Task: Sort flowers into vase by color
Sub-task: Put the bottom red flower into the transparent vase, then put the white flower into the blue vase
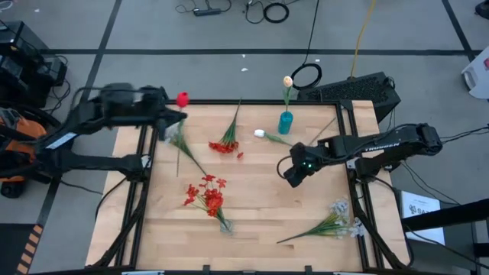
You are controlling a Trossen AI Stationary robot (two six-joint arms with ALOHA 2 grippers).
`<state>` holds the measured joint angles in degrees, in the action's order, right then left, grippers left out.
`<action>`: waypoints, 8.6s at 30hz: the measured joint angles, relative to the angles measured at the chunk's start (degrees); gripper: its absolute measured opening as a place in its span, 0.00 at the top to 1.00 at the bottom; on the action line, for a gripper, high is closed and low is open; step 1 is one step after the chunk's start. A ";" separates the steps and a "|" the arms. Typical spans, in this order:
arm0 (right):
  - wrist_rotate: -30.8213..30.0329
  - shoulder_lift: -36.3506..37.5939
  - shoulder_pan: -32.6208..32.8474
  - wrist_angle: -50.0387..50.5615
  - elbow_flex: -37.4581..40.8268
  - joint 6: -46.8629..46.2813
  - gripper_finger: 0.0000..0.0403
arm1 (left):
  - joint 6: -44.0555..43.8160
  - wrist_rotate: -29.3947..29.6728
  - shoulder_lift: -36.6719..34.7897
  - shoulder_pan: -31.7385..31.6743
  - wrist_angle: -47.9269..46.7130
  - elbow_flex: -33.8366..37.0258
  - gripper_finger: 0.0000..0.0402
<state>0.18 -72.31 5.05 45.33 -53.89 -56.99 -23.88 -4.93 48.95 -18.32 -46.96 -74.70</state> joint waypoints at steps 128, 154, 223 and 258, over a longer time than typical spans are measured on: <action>-6.21 -3.28 16.64 -6.54 -0.02 -0.29 1.00 | -12.45 30.11 26.83 57.83 16.85 -1.85 0.62; -7.56 -3.28 16.55 -8.01 -0.02 1.48 1.00 | -15.85 26.09 15.02 53.53 -2.88 -1.81 0.62; -2.58 -14.90 -29.81 -10.22 11.77 49.29 0.64 | -11.79 47.24 5.41 24.17 -10.56 4.76 0.71; 5.86 5.71 -28.80 -12.84 13.00 39.28 0.99 | -11.54 45.69 9.95 24.17 -10.57 4.76 0.71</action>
<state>6.05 -66.60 -23.75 32.50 -40.88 -17.71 -35.42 40.75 58.89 5.85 -57.53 -69.93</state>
